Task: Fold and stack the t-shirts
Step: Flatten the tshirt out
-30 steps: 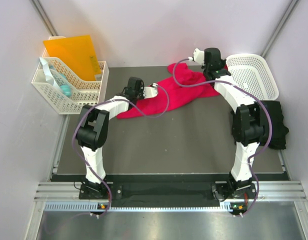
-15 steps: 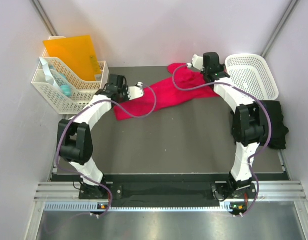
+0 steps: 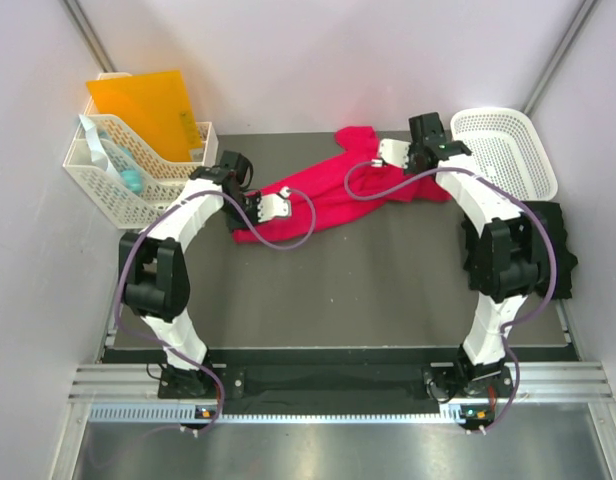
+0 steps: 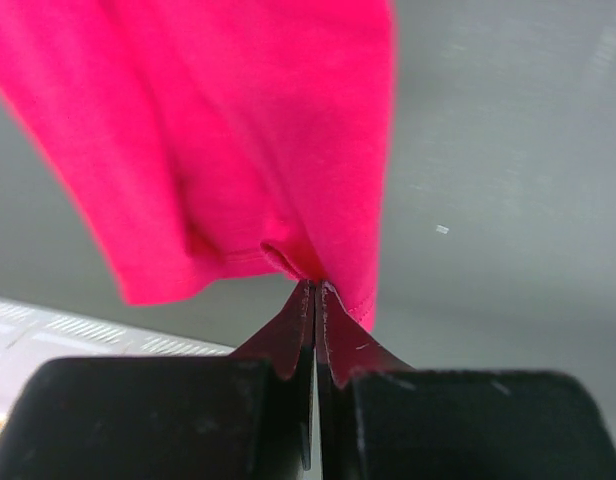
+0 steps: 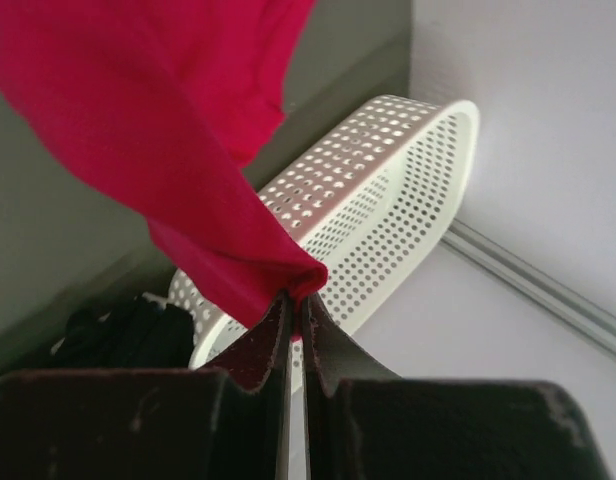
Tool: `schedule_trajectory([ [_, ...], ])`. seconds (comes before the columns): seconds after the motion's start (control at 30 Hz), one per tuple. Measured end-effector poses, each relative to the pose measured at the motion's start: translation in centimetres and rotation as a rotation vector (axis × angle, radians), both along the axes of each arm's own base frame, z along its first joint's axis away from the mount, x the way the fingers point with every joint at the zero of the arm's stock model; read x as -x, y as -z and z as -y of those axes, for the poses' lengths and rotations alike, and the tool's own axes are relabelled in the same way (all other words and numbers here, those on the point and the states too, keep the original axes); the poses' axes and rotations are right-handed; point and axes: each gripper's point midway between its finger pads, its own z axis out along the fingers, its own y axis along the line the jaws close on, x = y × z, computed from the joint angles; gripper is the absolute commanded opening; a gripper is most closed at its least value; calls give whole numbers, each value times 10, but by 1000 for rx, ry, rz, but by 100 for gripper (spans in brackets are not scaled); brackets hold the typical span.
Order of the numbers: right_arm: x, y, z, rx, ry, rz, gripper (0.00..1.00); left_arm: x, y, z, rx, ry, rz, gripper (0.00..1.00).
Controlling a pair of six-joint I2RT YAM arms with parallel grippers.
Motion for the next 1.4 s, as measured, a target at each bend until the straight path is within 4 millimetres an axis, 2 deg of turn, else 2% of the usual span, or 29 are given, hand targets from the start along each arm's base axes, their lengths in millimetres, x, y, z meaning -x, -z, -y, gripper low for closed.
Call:
schedule_trajectory([
  [0.2, 34, 21, 1, 29, -80, -215, 0, 26, 11, -6, -39, 73, -109, 0],
  [0.33, 50, 31, 5, 42, -99, -303, 0, 36, 17, -11, -66, 108, -144, 0],
  [0.47, 65, 38, 9, 58, -108, -373, 0, 51, 30, -20, -110, 125, -193, 0],
  [0.5, 67, 39, 9, 61, -110, -385, 0, 53, 33, -23, -121, 124, -203, 2],
  [0.53, 69, 39, 10, 62, -112, -393, 0, 55, 34, -24, -129, 124, -208, 17],
  [0.57, 70, 40, 10, 64, -113, -402, 0, 56, 35, -26, -137, 124, -211, 25],
  [0.63, 72, 41, 11, 68, -114, -411, 0, 55, 35, -30, -158, 119, -210, 34],
  [0.67, 73, 41, 11, 70, -116, -415, 0, 55, 35, -32, -168, 116, -208, 36],
  [0.73, 74, 41, 12, 71, -116, -418, 0, 54, 36, -37, -184, 100, -209, 47],
  [0.87, 74, 41, 13, 71, -115, -419, 0, 48, 35, -46, -183, 45, -206, 48],
  [0.97, 73, 41, 13, 71, -114, -418, 0, 36, 26, -49, -166, 7, -172, 46],
  [1.13, 72, 40, 13, 71, -114, -410, 0, 27, 20, -41, -111, -1, -153, 39],
  [1.3, 68, 39, 12, 70, -112, -393, 0, 29, 36, -24, -48, 21, -274, 33],
  [1.4, 67, 38, 13, 72, -110, -389, 0, 32, 49, -18, -26, 26, -363, 33],
])
